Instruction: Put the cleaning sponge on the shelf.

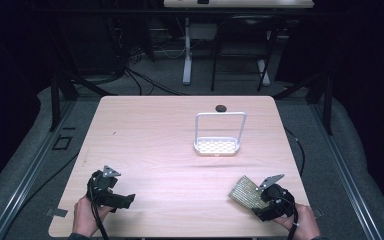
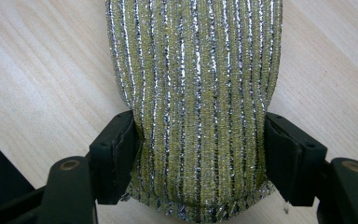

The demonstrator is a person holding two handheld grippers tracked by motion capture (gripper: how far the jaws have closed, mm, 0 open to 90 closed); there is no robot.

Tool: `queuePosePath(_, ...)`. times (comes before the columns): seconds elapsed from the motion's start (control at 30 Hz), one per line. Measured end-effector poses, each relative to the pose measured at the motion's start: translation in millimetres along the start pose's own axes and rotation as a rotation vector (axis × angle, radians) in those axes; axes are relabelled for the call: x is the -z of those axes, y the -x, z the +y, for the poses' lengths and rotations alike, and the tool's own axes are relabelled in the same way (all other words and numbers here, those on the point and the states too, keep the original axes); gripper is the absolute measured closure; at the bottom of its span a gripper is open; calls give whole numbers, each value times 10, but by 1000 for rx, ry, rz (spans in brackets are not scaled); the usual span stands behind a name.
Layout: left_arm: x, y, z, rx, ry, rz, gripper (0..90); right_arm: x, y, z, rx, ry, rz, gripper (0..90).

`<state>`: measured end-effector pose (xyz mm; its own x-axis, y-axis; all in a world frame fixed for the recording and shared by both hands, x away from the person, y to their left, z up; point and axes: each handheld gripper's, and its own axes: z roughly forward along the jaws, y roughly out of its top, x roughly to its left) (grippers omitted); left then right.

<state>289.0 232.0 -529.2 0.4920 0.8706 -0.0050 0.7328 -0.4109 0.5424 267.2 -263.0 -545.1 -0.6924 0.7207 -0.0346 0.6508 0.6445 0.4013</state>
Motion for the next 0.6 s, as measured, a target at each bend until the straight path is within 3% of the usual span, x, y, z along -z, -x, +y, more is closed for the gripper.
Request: queuePosePath(0.6, -3, 8, 4, 0, -3, 4, 4, 90, 12, 49, -33, 44, -17, 317)
